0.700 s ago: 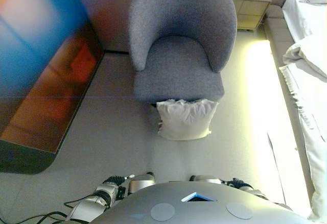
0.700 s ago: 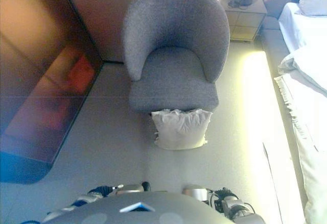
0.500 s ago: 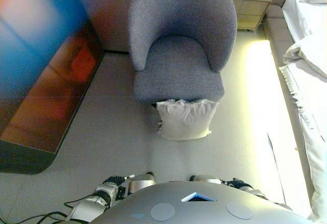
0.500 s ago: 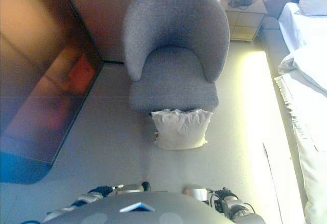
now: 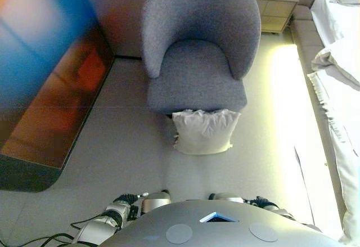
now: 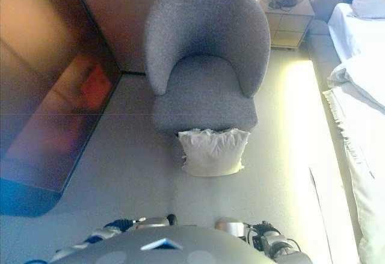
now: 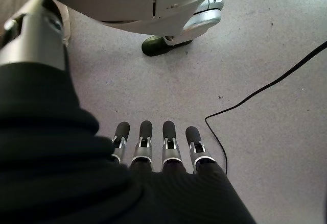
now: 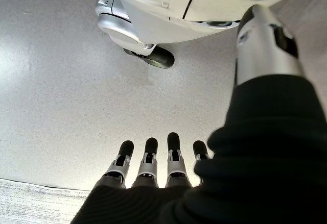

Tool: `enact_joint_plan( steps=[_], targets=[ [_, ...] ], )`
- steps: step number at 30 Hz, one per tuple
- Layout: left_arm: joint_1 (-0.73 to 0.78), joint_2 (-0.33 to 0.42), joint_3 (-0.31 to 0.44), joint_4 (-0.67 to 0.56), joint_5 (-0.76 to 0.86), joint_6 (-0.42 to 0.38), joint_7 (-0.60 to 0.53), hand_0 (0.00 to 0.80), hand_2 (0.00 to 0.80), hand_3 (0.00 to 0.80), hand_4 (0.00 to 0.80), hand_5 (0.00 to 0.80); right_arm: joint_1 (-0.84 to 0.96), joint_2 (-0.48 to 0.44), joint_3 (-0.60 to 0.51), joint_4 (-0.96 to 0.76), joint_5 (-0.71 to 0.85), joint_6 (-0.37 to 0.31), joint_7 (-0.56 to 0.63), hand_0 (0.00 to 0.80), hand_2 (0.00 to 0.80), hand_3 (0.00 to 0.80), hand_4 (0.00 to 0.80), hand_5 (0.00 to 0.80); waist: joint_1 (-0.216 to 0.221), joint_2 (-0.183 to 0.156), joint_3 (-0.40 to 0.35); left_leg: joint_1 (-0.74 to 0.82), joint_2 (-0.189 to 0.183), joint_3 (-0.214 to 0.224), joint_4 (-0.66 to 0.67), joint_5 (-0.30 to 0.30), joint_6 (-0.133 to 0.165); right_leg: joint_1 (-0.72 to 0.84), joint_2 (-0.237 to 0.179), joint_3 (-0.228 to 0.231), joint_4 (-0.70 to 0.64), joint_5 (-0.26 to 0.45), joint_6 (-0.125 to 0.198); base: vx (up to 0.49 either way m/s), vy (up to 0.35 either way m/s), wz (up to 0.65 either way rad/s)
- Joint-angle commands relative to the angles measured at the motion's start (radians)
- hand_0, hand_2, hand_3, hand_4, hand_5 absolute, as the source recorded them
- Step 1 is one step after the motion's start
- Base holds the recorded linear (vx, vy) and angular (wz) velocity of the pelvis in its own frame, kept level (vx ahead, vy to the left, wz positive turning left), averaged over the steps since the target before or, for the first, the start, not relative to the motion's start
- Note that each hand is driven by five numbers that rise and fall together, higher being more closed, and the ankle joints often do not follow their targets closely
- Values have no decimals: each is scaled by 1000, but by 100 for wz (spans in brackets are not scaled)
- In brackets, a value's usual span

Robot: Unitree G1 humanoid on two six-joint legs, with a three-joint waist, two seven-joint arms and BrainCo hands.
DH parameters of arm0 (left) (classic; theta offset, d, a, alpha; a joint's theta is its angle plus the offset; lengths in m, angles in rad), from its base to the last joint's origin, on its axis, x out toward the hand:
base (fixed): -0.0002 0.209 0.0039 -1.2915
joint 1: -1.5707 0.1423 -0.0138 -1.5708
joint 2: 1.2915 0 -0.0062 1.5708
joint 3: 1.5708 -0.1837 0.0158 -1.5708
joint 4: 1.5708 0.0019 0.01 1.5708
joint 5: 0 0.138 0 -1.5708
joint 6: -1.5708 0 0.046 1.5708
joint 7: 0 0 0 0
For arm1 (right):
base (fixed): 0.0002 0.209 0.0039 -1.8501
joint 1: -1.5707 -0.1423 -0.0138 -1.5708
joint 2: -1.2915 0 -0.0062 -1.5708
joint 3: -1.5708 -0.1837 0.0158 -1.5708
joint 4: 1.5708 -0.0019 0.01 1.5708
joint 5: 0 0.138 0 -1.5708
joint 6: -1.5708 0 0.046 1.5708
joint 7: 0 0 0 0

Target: Pick up the cushion and take it to the sofa

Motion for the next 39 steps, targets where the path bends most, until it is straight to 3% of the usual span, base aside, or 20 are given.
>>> enact_joint_plan(
  steps=[1,15,19,22,24,27,30,33,39],
  targets=[
    [-66,8,1,59,18,-10,6,0,0,0,0,0,-85,8,16,60,-10,3,1,0,0,0,0,0,5,-38,26,14,-49,20,0,-104,38,-44,8,33,13,-4,28,2,-71,0],
    [-72,10,9,60,28,-15,22,0,0,0,0,0,-97,1,22,56,-12,0,13,0,0,0,0,0,3,-36,40,16,-9,20,28,-88,15,-42,31,42,26,-16,1,8,-86,0],
    [-71,7,24,57,34,-31,33,0,0,0,0,0,-116,-9,25,51,-28,1,27,0,0,0,0,0,9,-71,60,-54,22,43,232,-132,3,-69,3,33,66,-9,-17,-9,-107,7],
    [-76,4,35,59,34,-47,31,0,0,0,0,0,-134,-21,35,35,-21,20,31,0,0,0,0,0,22,-99,93,-170,50,40,453,-96,11,-92,-10,39,98,-5,-43,-28,-132,3],
    [-70,2,50,61,2,-54,30,0,0,0,0,0,-146,-32,37,33,-27,27,42,0,0,0,0,0,34,-105,118,-242,47,28,549,-81,30,-93,-7,65,117,-9,-56,31,-89,-38],
    [-60,2,67,61,-11,-53,19,0,0,0,0,0,-149,-41,35,36,-35,24,54,0,0,0,0,0,64,-80,134,-307,10,11,488,-35,24,-57,22,102,113,-40,-51,145,25,-28],
    [-48,1,73,62,-7,-52,6,0,0,0,0,0,-142,-42,22,47,-54,10,50,0,0,0,0,0,80,-46,131,-323,6,42,341,20,7,-7,54,124,100,-78,-45,271,84,-25],
    [-30,2,72,68,-12,-55,-3,0,0,0,0,0,-124,-43,13,62,-61,4,47,0,0,0,0,0,107,-13,113,-352,21,44,168,135,-25,86,80,177,76,-128,-42,401,118,5],
    [-7,-12,86,79,-70,-39,14,0,0,0,0,0,-111,-34,26,89,-100,21,61,0,0,0,0,0,140,2,75,-348,52,-20,46,196,-48,187,64,268,71,-215,-36,448,153,-40]
  ],
)
